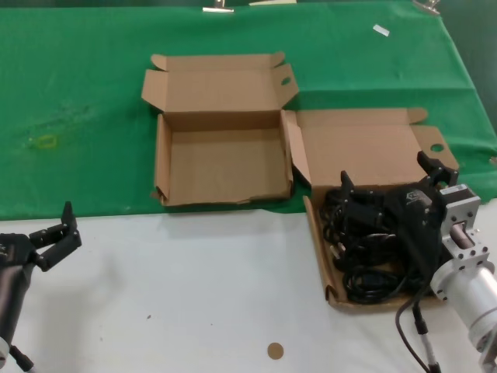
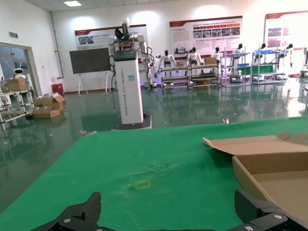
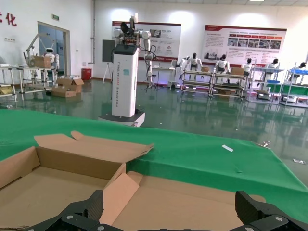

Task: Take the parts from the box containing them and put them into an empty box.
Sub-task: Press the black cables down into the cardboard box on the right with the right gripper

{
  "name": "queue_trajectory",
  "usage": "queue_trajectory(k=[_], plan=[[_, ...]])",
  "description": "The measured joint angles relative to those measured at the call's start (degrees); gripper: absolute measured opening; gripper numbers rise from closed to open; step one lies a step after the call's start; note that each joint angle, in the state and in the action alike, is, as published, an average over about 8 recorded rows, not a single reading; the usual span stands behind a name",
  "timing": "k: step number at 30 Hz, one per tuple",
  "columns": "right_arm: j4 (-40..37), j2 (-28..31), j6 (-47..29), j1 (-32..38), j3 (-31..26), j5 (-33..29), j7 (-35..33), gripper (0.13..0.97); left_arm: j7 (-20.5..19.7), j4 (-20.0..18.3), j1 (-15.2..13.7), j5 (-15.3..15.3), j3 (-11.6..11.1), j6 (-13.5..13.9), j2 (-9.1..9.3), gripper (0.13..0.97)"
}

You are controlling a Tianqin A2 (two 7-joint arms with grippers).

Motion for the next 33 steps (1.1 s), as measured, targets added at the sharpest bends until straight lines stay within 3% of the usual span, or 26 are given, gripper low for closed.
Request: queue_trajectory(k=[33], plan=[[0.0,0.0,0.0,0.0,0.0,0.0,0.0,0.966,0.0,0.0,0.0,0.0,0.0,0.0,0.00,0.966]])
